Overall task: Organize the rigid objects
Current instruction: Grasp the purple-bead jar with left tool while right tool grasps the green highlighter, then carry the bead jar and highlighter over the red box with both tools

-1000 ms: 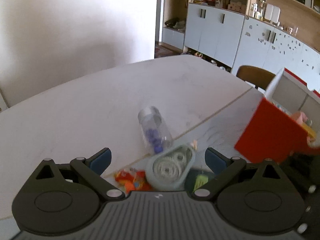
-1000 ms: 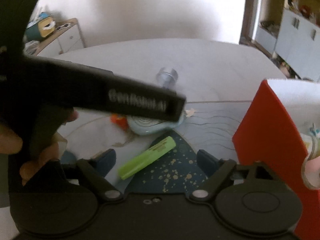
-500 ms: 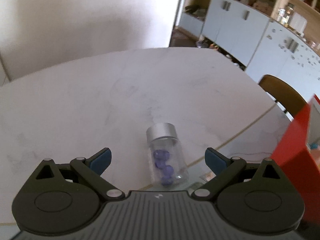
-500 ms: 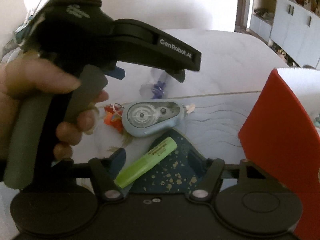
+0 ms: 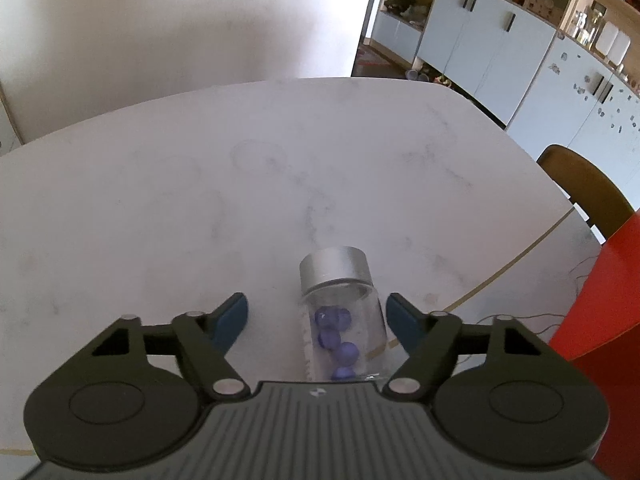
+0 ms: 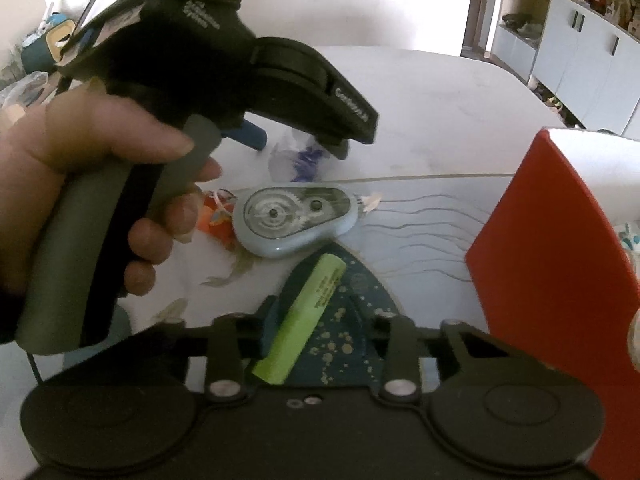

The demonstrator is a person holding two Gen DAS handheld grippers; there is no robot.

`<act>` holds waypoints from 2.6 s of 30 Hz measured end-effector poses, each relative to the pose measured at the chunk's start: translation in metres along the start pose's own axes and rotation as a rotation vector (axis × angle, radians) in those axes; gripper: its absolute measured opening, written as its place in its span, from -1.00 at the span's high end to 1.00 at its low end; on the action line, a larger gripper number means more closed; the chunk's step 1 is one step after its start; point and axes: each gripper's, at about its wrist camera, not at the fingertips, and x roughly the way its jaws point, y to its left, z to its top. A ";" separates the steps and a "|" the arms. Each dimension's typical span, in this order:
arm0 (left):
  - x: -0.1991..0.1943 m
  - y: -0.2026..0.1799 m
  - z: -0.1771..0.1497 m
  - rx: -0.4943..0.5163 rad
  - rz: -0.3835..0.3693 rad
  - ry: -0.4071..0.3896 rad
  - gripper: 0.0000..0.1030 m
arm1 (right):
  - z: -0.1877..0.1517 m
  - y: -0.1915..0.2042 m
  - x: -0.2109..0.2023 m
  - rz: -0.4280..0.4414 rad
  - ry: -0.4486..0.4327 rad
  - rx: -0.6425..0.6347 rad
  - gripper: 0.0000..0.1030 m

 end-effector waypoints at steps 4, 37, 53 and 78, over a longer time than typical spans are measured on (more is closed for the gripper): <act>-0.001 -0.002 0.002 0.009 0.005 -0.003 -0.08 | -0.003 -0.001 -0.004 -0.008 0.007 0.007 0.49; -0.106 -0.018 -0.010 0.022 0.024 -0.057 0.22 | -0.022 -0.050 -0.137 0.092 -0.161 0.097 0.70; -0.189 -0.079 -0.029 0.061 -0.046 -0.097 0.22 | -0.034 -0.104 -0.192 0.120 -0.246 0.116 0.70; -0.185 -0.221 -0.050 0.083 -0.136 -0.067 0.22 | -0.042 -0.245 -0.189 0.080 -0.229 0.083 0.70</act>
